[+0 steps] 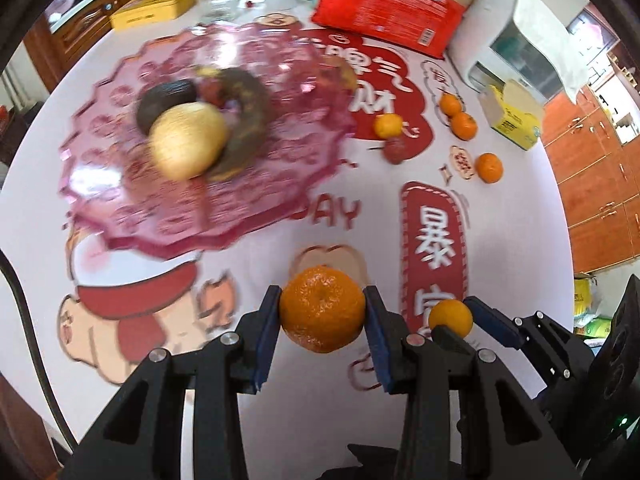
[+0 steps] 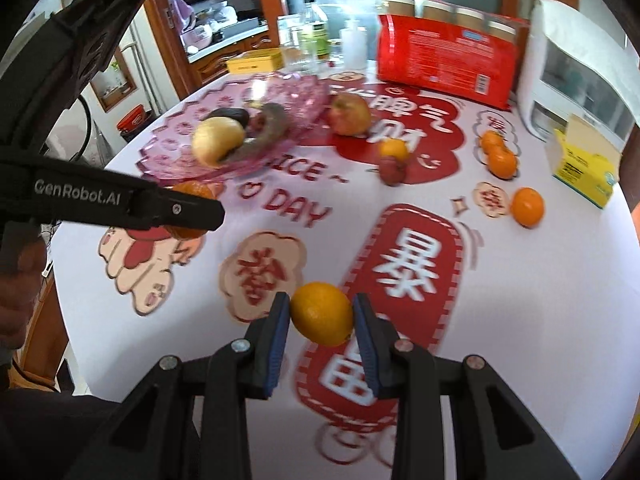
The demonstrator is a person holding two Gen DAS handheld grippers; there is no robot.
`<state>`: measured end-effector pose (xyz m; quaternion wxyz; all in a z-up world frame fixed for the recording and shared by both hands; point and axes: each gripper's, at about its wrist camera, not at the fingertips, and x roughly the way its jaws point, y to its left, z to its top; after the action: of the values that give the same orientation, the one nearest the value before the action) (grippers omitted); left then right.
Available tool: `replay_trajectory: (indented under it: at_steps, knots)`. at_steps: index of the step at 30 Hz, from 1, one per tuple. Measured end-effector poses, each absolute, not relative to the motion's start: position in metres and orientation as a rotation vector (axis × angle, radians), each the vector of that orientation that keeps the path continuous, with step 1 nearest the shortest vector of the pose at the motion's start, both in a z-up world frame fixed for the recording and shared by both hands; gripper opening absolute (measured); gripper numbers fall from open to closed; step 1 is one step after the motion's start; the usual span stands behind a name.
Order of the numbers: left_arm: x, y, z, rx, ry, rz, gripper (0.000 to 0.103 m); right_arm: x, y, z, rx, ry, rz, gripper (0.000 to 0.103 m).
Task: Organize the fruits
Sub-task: 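Carry both oranges over the pink bowl and open both tools to drop them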
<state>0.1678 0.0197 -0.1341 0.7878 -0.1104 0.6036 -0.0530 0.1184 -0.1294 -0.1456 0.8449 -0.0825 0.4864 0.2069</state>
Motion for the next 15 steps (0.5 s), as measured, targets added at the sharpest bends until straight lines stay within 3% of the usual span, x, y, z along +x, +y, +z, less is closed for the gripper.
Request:
replay_trajectory:
  at_steps: [15]
  knots:
    - [0.17, 0.14, -0.114, -0.173, 1.255, -0.082, 0.039, 0.117, -0.024, -0.135, -0.116, 0.956, 0.454, 0.033]
